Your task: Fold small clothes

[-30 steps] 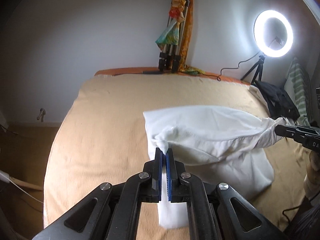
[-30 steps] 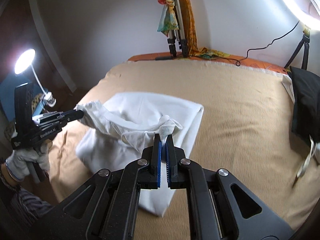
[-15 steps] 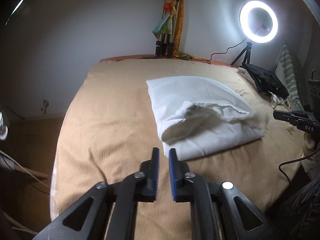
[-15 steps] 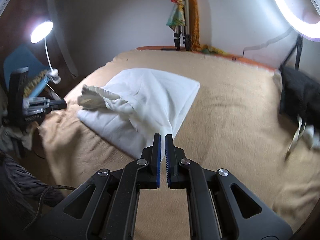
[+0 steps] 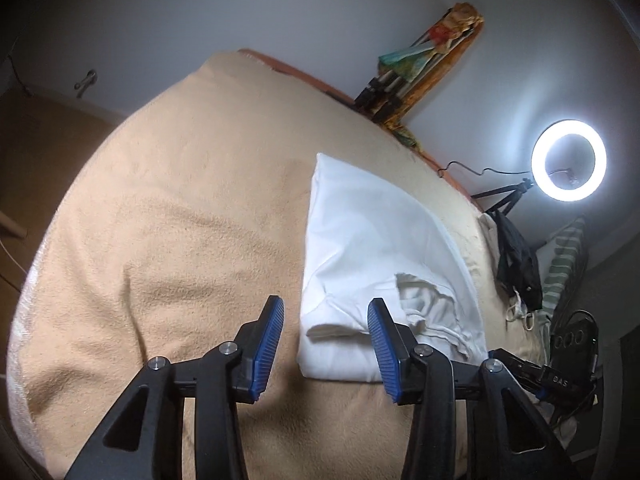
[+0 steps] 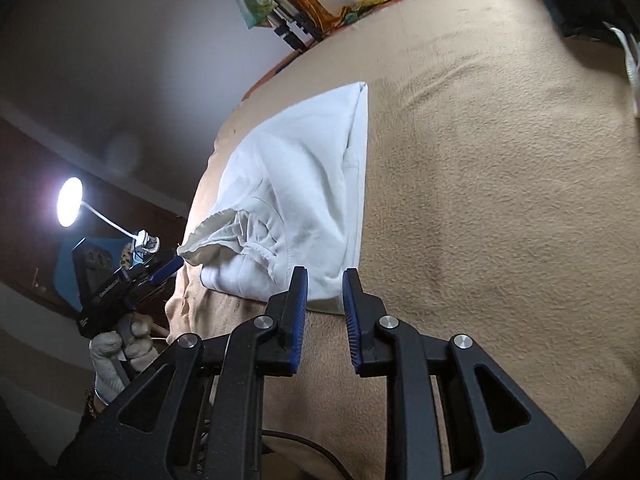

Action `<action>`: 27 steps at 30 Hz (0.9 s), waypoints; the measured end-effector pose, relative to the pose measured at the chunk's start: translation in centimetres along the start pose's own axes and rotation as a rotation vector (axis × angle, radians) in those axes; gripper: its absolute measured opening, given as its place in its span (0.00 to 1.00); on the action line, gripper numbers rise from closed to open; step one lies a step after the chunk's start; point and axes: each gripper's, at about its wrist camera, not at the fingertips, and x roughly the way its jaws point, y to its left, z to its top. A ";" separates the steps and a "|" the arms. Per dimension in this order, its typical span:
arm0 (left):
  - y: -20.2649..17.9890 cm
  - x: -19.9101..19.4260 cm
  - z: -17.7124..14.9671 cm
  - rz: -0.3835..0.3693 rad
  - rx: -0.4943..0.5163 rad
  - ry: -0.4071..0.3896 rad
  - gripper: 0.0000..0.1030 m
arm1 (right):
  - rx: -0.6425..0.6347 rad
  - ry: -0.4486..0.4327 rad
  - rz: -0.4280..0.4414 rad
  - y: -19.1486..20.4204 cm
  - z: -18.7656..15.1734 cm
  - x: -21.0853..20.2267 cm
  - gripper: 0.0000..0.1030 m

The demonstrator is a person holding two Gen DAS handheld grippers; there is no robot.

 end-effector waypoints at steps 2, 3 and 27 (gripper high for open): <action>0.3 1.0 -0.2 -0.012 -0.022 0.029 0.30 | -0.008 0.016 -0.005 0.2 0.0 0.5 0.19; 0.3 1.3 -0.3 -0.013 -0.021 0.040 0.26 | -0.010 0.024 -0.003 0.2 0.0 0.8 0.19; 0.4 0.2 -2.4 0.060 0.070 0.062 0.04 | 0.122 0.057 0.089 -1.6 -0.5 0.4 0.06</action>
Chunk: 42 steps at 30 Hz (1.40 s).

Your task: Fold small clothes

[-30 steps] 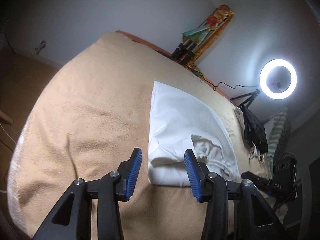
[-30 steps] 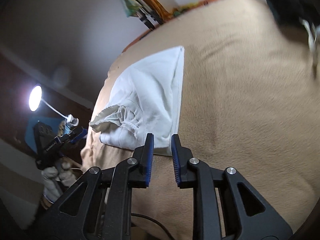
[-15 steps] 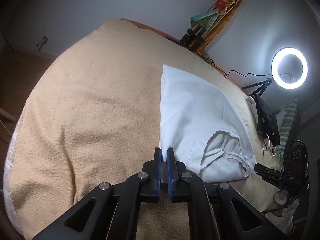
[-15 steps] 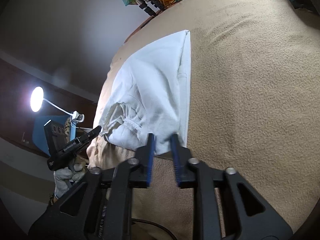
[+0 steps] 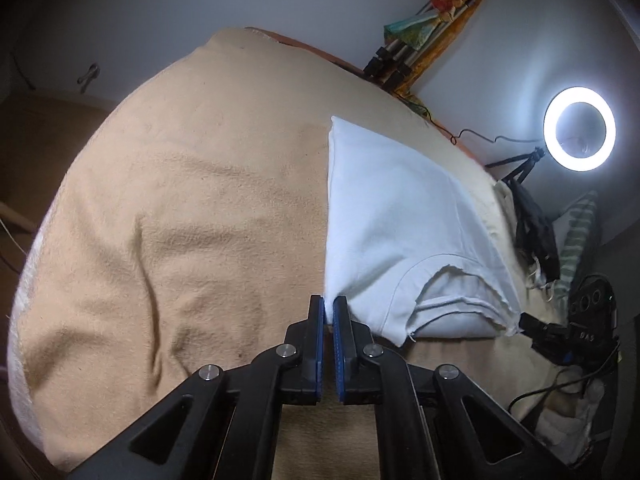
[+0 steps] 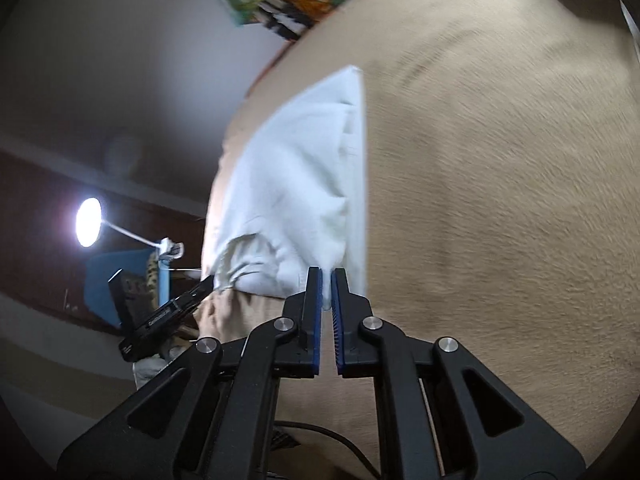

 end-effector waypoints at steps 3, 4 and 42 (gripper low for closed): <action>-1.3 -1.3 0.0 0.056 0.083 -0.045 0.06 | -0.087 -0.016 -0.083 1.3 -0.2 -0.5 0.06; -2.0 -1.8 0.1 0.074 0.116 -0.068 0.07 | -0.137 -0.039 -0.134 2.2 -0.2 -0.9 0.07; -10.3 7.4 3.9 0.025 0.310 0.042 0.15 | -0.536 0.043 -0.318 9.8 4.1 11.1 0.08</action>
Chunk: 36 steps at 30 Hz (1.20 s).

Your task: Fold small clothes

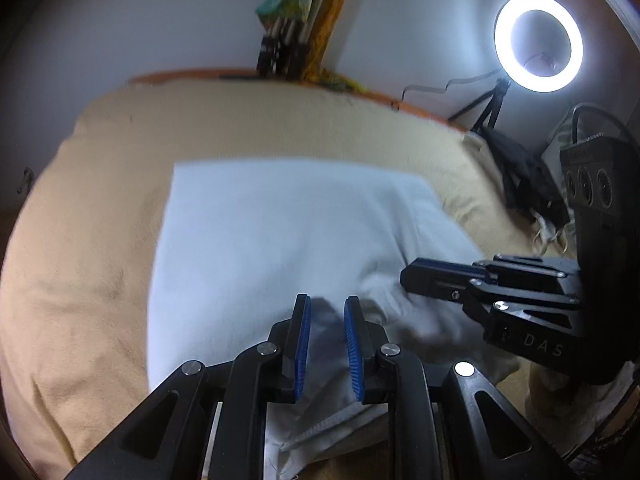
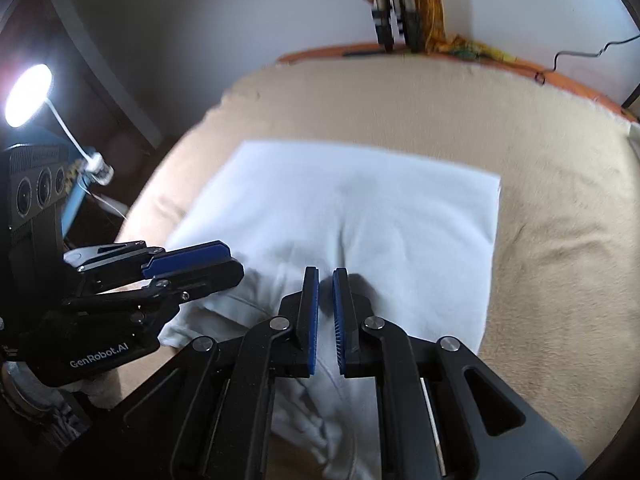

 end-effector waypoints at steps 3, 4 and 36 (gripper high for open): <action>-0.3 -0.3 -0.6 0.006 0.030 0.000 0.16 | -0.017 -0.003 0.032 -0.1 -0.5 0.0 0.08; -0.1 -0.7 -0.6 0.008 0.023 -0.003 0.16 | -0.025 0.017 0.050 -0.2 -0.4 -0.3 0.08; 4.1 -3.5 -1.4 0.086 -0.070 -0.037 0.21 | 0.010 -0.039 0.063 -2.8 3.9 0.1 0.10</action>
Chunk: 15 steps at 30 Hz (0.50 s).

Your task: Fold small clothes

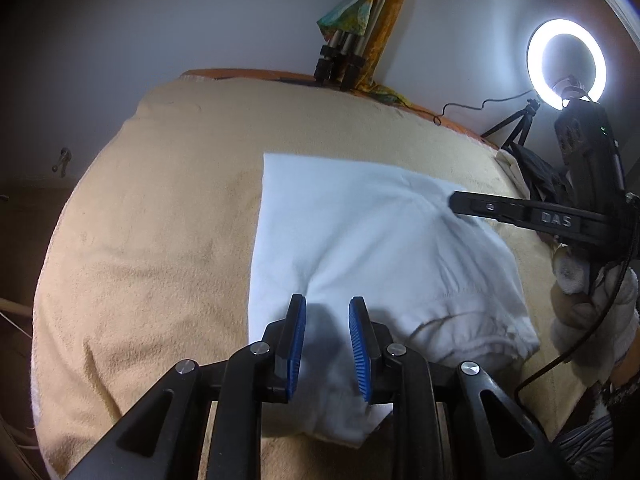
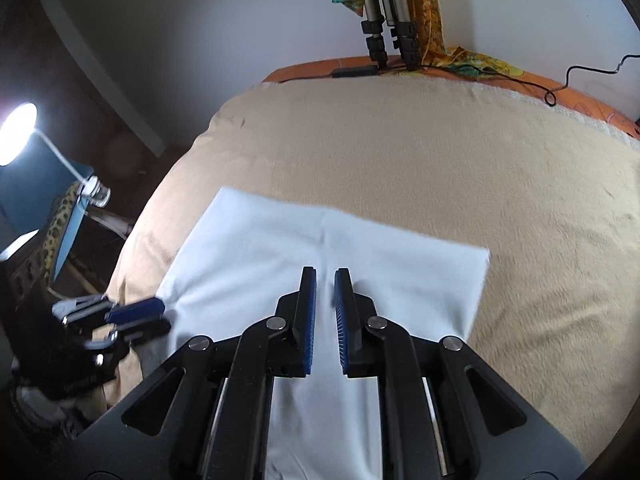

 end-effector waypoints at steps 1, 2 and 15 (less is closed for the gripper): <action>0.2 0.2 -0.3 0.004 0.005 0.011 0.21 | -0.017 0.010 -0.012 0.0 -0.6 -0.1 0.10; 0.3 0.3 -0.6 0.008 0.010 0.017 0.21 | -0.027 0.019 -0.033 -0.2 -1.1 0.0 0.10; 2.5 -4.1 -3.3 0.023 -0.071 -0.028 0.40 | 0.105 -0.004 -0.078 -6.1 -4.3 -3.6 0.45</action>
